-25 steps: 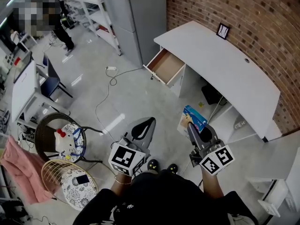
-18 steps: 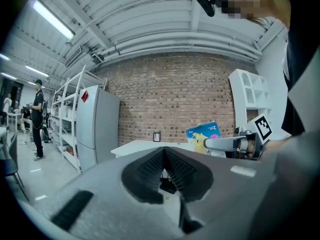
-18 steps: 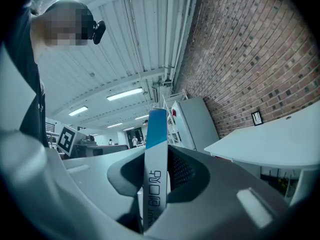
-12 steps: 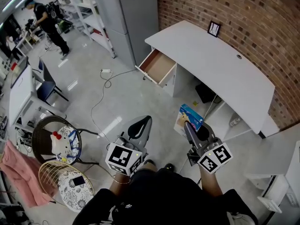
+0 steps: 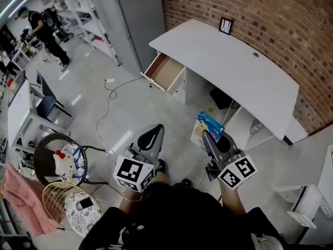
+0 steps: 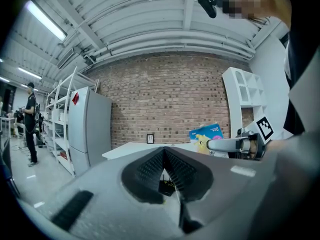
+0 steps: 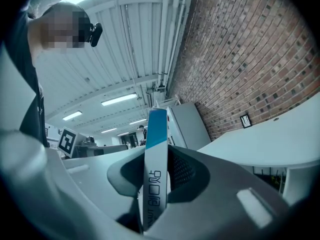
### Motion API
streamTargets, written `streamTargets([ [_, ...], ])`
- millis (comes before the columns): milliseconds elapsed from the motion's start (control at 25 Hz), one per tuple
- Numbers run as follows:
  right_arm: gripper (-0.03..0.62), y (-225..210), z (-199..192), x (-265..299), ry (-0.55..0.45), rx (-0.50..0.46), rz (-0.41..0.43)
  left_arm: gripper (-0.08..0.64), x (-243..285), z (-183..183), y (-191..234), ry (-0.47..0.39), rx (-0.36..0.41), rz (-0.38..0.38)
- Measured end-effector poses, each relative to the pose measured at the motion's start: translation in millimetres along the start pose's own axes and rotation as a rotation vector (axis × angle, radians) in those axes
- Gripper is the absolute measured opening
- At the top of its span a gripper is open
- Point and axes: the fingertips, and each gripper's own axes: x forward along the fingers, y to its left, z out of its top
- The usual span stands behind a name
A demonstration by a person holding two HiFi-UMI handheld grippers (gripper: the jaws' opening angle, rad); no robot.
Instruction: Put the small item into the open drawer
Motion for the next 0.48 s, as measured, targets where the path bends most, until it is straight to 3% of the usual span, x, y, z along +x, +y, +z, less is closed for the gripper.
streamTargets([
  [480,0.083,-1.6,2.1,2.2,-0.015,0.0,0.041,-0.002,1.2,5.0,-1.5,-0.006,0.031,0.026],
])
